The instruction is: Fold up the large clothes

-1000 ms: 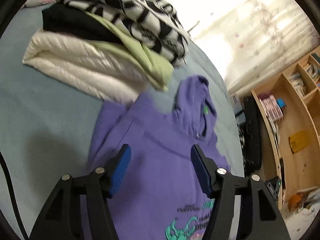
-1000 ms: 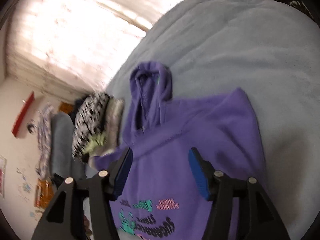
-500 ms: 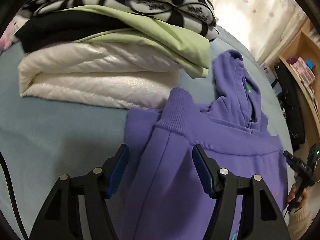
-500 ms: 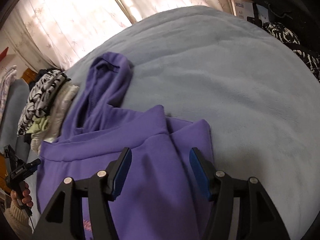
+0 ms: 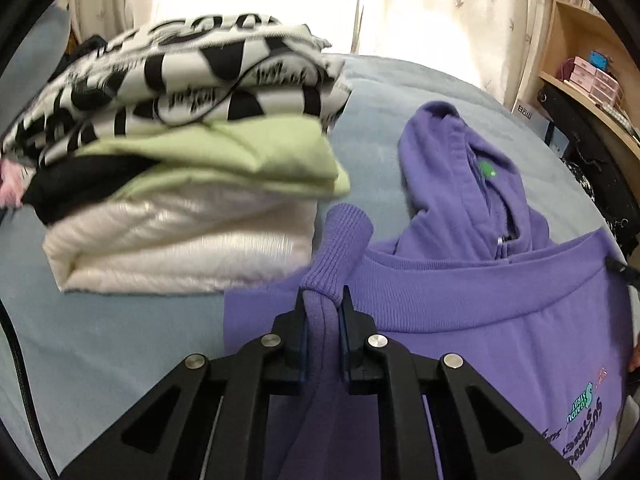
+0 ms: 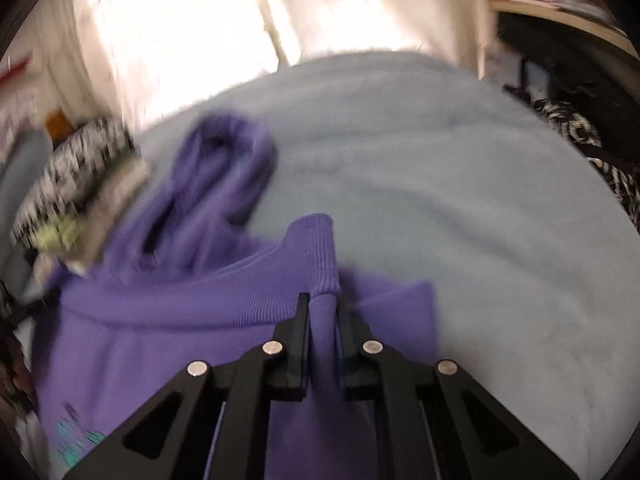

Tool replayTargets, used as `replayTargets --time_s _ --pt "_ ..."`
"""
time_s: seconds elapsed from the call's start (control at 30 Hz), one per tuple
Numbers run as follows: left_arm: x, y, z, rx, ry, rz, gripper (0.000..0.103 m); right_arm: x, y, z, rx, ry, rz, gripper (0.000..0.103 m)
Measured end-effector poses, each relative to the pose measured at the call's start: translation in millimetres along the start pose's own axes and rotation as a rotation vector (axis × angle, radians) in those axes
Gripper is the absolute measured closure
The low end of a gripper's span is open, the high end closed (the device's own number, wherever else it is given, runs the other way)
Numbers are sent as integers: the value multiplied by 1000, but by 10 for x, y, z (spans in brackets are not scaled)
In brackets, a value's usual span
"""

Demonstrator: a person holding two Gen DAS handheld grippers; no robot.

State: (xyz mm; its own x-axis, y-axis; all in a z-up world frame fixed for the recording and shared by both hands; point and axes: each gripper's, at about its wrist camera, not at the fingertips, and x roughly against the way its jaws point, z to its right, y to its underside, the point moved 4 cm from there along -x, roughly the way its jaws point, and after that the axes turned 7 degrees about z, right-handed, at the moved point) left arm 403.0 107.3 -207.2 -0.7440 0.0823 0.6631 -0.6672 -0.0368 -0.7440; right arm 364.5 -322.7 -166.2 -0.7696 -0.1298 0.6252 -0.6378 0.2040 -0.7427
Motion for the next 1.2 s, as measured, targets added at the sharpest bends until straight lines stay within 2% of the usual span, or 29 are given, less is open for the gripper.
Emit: replayTargets --time_s 0.1,0.23,0.3,0.4,0.47,0.53,0.6,0.67,0.73,0.8,0.83,0.87,0.93,1.0,1.07,1.13,1.2 --pt "-124 -66 30 2 -22 -1 94 -86 -65 51 -7 51 4 94" --pt "-446 13 -16 46 -66 -52 93 -481 83 141 -16 140 -85 94" --pt "-565 104 -46 56 -64 -62 92 -618 185 174 -14 164 -108 93" --pt "-544 128 -44 60 -60 -52 89 -573 173 169 -15 171 -102 92" --pt "-485 110 -45 62 -51 -57 84 -528 146 157 -28 161 -114 88" --pt "-348 104 -71 58 -71 -62 75 -417 93 134 -44 186 -106 84" --pt "-204 113 -53 50 -103 -63 72 -263 54 37 -50 225 -66 79" --pt "11 132 -60 57 -135 -19 72 -110 15 -120 -49 206 -10 78" --pt "227 137 -67 78 -119 44 73 -7 12 -379 -14 144 22 74" --pt "338 122 -50 73 -106 86 73 -24 68 -650 23 86 4 73" --pt "358 108 -21 51 -111 98 79 -62 104 -765 36 56 -18 73" --pt "341 96 3 36 -116 96 92 -125 159 -908 49 21 -50 73" --pt "233 86 40 23 -118 66 95 -243 266 -1140 80 -12 -83 73" --pt "80 50 65 31 -123 47 95 -374 375 -1320 147 4 -103 73" --pt "-45 34 58 37 -137 34 95 -503 420 -1322 165 18 -124 73" --pt "-216 3 66 16 -161 30 95 -582 396 -1146 112 34 -123 73" --pt "-386 5 20 1 -180 -7 95 -578 294 -815 27 50 -97 76"
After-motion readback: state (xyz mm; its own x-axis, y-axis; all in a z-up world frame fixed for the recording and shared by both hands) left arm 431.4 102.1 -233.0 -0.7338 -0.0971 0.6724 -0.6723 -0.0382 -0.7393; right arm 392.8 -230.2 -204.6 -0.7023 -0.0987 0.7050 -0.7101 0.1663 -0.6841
